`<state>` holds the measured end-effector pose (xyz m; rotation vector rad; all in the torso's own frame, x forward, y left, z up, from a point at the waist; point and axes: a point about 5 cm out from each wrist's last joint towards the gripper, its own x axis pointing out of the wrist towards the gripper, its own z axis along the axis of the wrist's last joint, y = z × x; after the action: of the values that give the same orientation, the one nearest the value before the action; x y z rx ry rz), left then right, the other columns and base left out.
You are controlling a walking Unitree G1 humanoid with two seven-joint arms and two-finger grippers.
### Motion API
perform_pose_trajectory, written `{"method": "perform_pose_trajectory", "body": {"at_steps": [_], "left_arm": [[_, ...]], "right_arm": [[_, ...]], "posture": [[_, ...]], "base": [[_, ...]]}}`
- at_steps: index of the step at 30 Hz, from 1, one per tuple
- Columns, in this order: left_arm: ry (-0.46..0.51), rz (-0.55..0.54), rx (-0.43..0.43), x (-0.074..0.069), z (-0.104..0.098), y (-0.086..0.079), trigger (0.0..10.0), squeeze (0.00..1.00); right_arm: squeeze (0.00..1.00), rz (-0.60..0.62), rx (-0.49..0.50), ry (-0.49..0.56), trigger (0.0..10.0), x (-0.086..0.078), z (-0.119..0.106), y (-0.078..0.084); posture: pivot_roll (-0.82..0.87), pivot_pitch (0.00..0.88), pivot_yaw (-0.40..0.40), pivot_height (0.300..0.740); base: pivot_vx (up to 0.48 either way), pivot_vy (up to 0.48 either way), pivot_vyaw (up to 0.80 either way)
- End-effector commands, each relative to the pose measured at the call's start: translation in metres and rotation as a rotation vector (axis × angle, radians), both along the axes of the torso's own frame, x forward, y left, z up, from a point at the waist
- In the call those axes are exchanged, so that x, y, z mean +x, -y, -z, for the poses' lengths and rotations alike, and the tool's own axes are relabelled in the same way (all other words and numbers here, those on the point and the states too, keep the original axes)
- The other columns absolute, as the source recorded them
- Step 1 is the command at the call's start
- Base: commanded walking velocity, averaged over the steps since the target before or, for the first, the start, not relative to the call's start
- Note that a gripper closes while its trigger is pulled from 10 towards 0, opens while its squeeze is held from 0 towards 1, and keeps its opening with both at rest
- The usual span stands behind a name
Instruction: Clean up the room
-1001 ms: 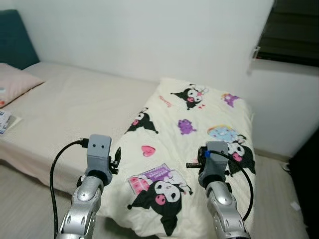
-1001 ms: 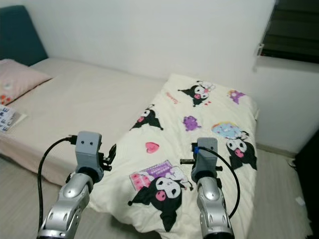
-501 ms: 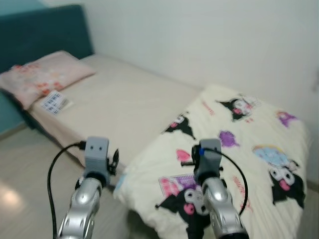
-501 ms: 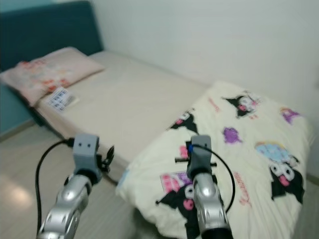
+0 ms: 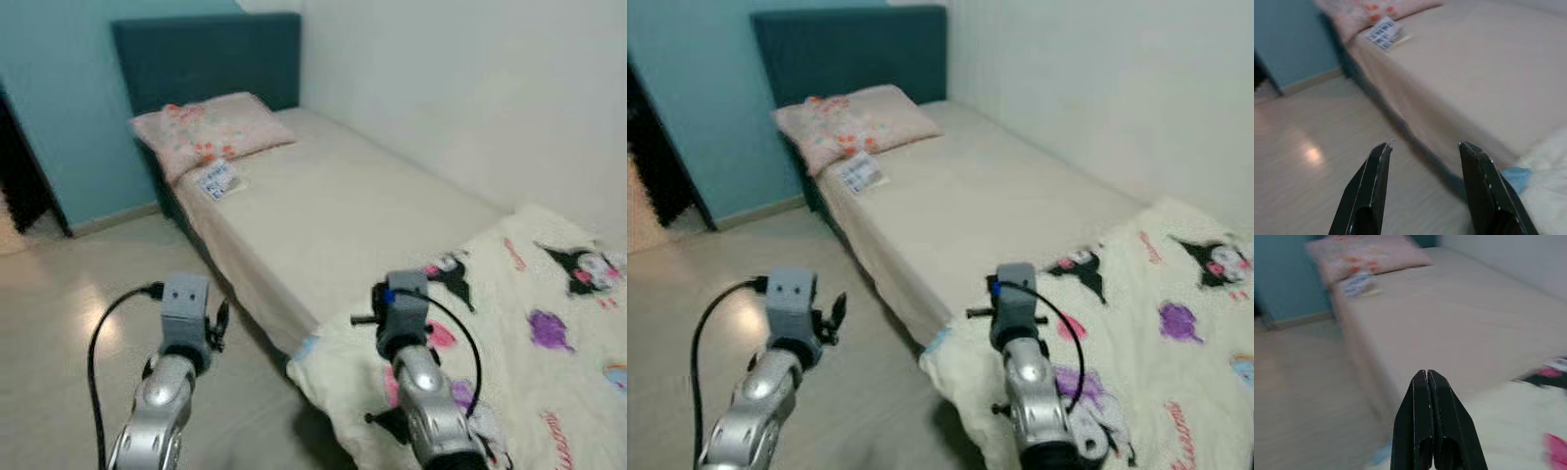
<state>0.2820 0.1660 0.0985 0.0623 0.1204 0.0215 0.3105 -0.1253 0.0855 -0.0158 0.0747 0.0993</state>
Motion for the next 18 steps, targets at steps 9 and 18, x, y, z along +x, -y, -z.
{"method": "perform_pose_trajectory", "body": {"at_steps": [9, 18], "left_arm": [[-0.057, 0.016, 0.001, 0.0019, 0.0098, 0.0091, 10.0, 0.0], [-0.045, -0.002, 0.01, 0.0054, 0.007, 0.0073, 10.0, 0.0]], "right_arm": [[0.0, 0.036, 0.026, -0.028, 10.0, -0.0024, 0.0076, 0.0064], [0.0, 0.045, 0.035, -0.028, 10.0, -0.0035, 0.0082, 0.0086]], "posture": [[0.05, 0.026, -0.073, 0.74], [0.05, 0.018, -0.065, 0.74]], "base": [[0.0, 0.0, 0.8], [0.0, 0.0, 0.8]]}}
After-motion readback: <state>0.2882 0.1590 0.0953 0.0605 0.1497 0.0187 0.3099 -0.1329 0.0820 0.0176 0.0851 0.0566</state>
